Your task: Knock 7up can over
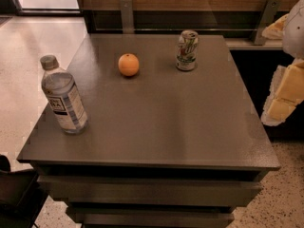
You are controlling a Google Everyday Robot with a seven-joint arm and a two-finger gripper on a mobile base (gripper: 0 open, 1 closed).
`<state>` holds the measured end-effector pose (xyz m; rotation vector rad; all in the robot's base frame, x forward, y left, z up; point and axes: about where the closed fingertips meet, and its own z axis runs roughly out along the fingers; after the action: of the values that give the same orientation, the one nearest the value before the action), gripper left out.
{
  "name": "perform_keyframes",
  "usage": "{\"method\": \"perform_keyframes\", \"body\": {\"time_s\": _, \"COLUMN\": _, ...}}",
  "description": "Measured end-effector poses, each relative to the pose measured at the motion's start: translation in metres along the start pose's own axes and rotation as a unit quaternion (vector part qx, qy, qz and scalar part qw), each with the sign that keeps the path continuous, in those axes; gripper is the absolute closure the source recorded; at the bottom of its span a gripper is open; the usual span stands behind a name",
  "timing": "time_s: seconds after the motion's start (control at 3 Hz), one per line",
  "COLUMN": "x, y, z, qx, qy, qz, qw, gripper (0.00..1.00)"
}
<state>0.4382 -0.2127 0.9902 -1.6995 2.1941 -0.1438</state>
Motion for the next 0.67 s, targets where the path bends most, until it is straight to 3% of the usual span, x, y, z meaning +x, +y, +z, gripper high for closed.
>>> {"method": "perform_keyframes", "body": {"time_s": 0.33, "x": 0.0, "y": 0.0, "z": 0.0, "qx": 0.0, "qy": 0.0, "qz": 0.0, "qw": 1.0, "gripper": 0.0}}
{"method": "perform_keyframes", "body": {"time_s": 0.67, "x": 0.002, "y": -0.016, "z": 0.001, "qx": 0.011, "qy": -0.022, "qz": 0.011, "qw": 0.9996, "gripper": 0.0}}
